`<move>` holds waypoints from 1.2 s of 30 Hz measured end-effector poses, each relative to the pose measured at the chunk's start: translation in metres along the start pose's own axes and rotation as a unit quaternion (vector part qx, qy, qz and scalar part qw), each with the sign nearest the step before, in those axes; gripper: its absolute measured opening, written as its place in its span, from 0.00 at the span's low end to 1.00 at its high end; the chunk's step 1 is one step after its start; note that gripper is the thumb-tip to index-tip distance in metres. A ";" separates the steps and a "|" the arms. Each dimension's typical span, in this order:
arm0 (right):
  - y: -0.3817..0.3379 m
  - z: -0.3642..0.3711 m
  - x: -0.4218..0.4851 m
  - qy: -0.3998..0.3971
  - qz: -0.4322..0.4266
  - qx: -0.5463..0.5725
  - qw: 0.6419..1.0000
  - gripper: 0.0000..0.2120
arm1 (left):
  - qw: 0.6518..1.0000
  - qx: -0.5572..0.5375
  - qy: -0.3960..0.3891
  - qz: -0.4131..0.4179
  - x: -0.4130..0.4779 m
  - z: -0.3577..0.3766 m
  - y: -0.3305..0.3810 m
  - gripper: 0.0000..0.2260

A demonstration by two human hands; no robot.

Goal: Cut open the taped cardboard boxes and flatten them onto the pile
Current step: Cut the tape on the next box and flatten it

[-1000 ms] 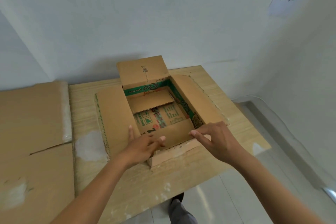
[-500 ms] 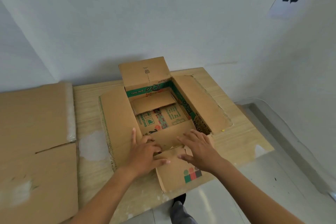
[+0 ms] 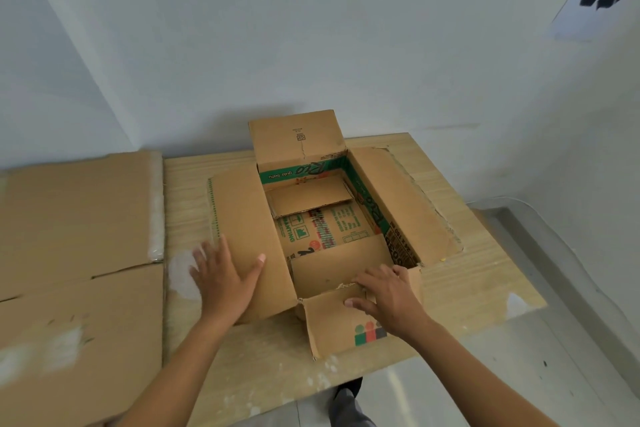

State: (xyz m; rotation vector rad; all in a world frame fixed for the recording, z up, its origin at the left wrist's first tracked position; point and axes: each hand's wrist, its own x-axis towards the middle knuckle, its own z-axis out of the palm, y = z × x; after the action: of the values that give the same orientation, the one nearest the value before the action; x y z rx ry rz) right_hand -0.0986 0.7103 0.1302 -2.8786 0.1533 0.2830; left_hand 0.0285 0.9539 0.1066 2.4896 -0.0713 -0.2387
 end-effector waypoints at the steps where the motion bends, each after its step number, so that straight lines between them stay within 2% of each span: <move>1: 0.000 0.002 -0.002 0.011 -0.001 0.006 1.000 0.52 | 0.998 -0.056 -0.006 -0.033 0.003 -0.006 0.000 0.40; 2: 0.000 0.003 -0.003 0.021 -0.001 0.010 1.000 0.52 | 0.989 -0.134 -0.019 -0.063 0.006 -0.013 0.001 0.39; 4: 0.000 0.004 -0.004 0.018 0.002 0.002 1.000 0.52 | 0.958 -0.267 -0.036 -0.101 0.008 -0.026 0.005 0.31; 6: -0.001 0.002 -0.006 0.013 0.008 0.004 1.000 0.54 | 0.935 -0.340 -0.026 -0.102 0.008 -0.037 0.010 0.25; 9: -0.003 -0.002 -0.007 0.002 0.012 0.002 1.000 0.54 | 0.914 -0.399 -0.017 -0.065 0.009 -0.049 0.023 0.26; 11: -0.005 -0.005 -0.007 -0.009 0.015 0.021 1.000 0.44 | 0.910 -0.413 -0.038 -0.031 0.005 -0.053 0.037 0.27; 13: -0.005 -0.010 -0.004 -0.023 0.026 0.066 0.997 0.26 | 0.910 -0.409 -0.063 0.004 -0.001 -0.055 0.055 0.29; 14: -0.005 -0.012 -0.002 -0.021 0.032 0.100 0.994 0.20 | 0.913 -0.402 -0.072 0.017 -0.004 -0.055 0.064 0.29; 16: -0.006 -0.020 0.003 -0.001 0.051 0.192 0.980 0.17 | 0.917 -0.388 -0.080 0.037 -0.009 -0.053 0.079 0.29; 20: -0.030 -0.046 0.018 0.019 0.052 0.315 0.948 0.18 | 0.919 -0.373 -0.105 0.073 -0.011 -0.044 0.098 0.28; 25: -0.082 -0.067 0.037 0.020 0.007 0.415 0.910 0.28 | 0.923 -0.338 -0.146 0.109 -0.007 -0.035 0.109 0.27; 27: -0.097 -0.073 0.042 0.029 -0.003 0.428 0.903 0.29 | 0.917 -0.347 -0.162 0.111 -0.005 -0.032 0.109 0.27; 32: -0.113 -0.074 0.050 0.077 -0.041 0.324 0.942 0.29 | 0.911 -0.345 -0.187 0.125 0.002 -0.028 0.105 0.24; 36: -0.115 -0.072 0.053 0.066 -0.026 0.241 0.968 0.32 | 0.914 -0.341 -0.193 0.104 0.011 -0.020 0.096 0.23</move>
State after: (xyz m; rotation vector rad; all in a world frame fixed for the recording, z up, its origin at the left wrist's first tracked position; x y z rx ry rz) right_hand -0.0196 0.7987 0.2147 -2.4107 0.1463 0.0335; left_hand 0.0436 0.8880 0.1782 1.6961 -0.3531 -0.5575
